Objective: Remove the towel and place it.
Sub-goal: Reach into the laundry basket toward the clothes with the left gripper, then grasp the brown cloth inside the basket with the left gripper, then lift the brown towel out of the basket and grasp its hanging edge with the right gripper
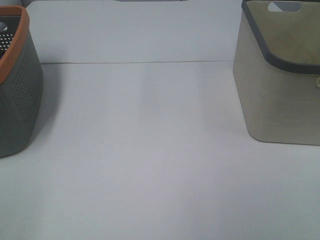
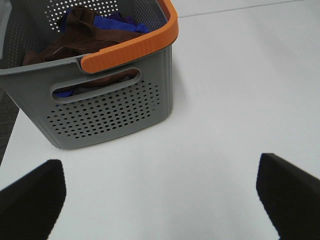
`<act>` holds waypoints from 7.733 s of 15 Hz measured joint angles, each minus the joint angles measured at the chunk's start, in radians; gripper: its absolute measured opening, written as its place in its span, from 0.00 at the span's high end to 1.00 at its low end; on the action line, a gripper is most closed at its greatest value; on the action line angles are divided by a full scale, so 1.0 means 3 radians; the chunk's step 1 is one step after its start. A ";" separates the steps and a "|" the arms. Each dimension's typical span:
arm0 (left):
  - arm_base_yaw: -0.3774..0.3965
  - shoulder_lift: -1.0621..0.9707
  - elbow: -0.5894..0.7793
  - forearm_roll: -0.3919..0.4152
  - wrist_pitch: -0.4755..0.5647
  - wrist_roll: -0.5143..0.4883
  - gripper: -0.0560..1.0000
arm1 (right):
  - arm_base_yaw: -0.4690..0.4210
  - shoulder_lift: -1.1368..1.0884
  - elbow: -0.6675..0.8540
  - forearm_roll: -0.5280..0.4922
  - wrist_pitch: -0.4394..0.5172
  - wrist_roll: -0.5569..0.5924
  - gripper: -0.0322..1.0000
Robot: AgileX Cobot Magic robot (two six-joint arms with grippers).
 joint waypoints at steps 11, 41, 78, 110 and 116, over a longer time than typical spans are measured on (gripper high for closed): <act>0.0000 0.1933 -0.1493 -0.0053 0.0570 0.0620 0.01 | 0.0000 0.0000 0.0000 0.0000 0.0000 0.0000 0.26; 0.0477 0.6577 -0.3463 0.1327 -0.0737 0.3310 0.02 | 0.0000 0.0000 0.0000 0.0000 0.0000 0.0000 0.26; 0.0297 0.6357 -0.3483 0.0733 -0.0667 0.2933 0.93 | 0.0000 0.0000 0.0000 0.0000 0.0000 0.0000 0.26; -0.0990 0.4807 -0.4843 -0.0950 -0.0010 0.3403 0.93 | 0.0000 0.0450 -0.0067 0.0967 -0.0580 -0.0700 0.26; -0.1727 0.5293 -0.4843 -0.0937 -0.0113 0.3533 0.93 | 0.0000 0.1480 -0.0067 0.2770 -0.0850 -0.2393 0.26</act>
